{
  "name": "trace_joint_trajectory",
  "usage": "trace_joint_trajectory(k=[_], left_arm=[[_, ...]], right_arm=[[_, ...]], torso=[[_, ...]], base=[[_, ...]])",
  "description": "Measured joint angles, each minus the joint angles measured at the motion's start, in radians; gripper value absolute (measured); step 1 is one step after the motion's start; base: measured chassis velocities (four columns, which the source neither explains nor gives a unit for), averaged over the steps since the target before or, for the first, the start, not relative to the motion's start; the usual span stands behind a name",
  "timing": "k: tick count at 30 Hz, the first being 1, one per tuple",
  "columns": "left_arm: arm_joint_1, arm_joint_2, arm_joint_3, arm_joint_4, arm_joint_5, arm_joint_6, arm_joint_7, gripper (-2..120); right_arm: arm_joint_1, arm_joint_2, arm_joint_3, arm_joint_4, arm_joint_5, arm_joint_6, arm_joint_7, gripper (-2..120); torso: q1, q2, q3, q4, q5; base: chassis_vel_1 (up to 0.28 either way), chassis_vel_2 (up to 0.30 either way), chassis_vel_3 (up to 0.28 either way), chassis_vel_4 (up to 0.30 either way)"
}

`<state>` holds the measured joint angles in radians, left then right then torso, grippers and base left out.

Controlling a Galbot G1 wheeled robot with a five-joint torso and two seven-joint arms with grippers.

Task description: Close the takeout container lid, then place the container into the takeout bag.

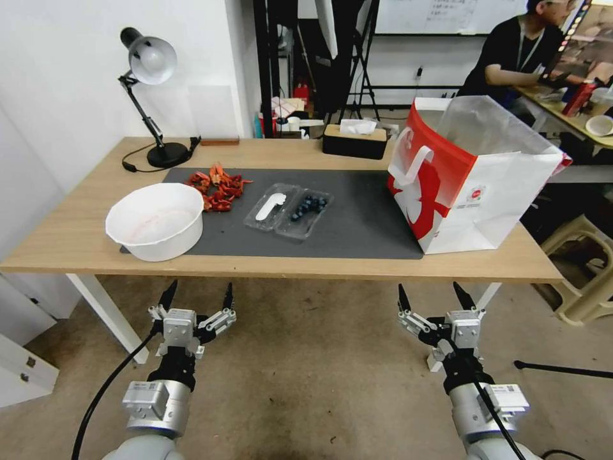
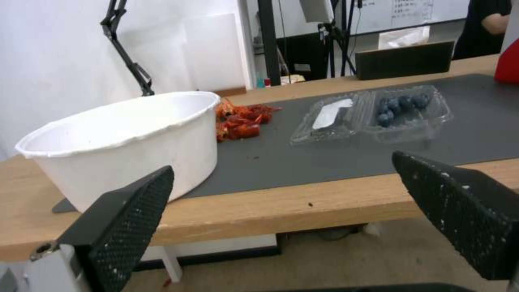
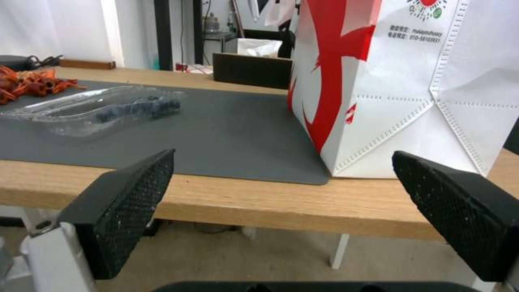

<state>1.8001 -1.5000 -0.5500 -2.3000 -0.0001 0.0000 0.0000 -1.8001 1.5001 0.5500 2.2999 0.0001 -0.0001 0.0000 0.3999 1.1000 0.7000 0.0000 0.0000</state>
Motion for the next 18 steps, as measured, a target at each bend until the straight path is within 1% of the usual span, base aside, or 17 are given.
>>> trace_joint_trajectory(k=[16, 17, 18], left_arm=[[-0.002, 0.003, 0.002, 0.000, -0.006, 0.004, -0.002, 100], [-0.012, 0.016, 0.011, 0.000, -0.029, 0.023, -0.012, 100], [-0.028, 0.033, 0.025, -0.001, -0.061, 0.048, -0.027, 100]], right_arm=[[0.000, -0.001, 0.000, 0.001, 0.001, -0.005, -0.001, 100], [0.000, -0.006, 0.003, 0.006, 0.010, -0.029, -0.010, 100], [0.001, -0.014, 0.008, 0.014, 0.022, -0.059, -0.021, 100]], torso=[[0.000, 0.000, 0.000, 0.0000, 0.0000], [0.000, 0.000, 0.000, 0.0003, 0.0001], [0.000, 0.000, 0.000, 0.0000, 0.0000]], base=[[0.000, 0.000, 0.000, 0.000], [0.000, 0.000, 0.000, 0.000], [0.000, 0.000, 0.000, 0.000]])
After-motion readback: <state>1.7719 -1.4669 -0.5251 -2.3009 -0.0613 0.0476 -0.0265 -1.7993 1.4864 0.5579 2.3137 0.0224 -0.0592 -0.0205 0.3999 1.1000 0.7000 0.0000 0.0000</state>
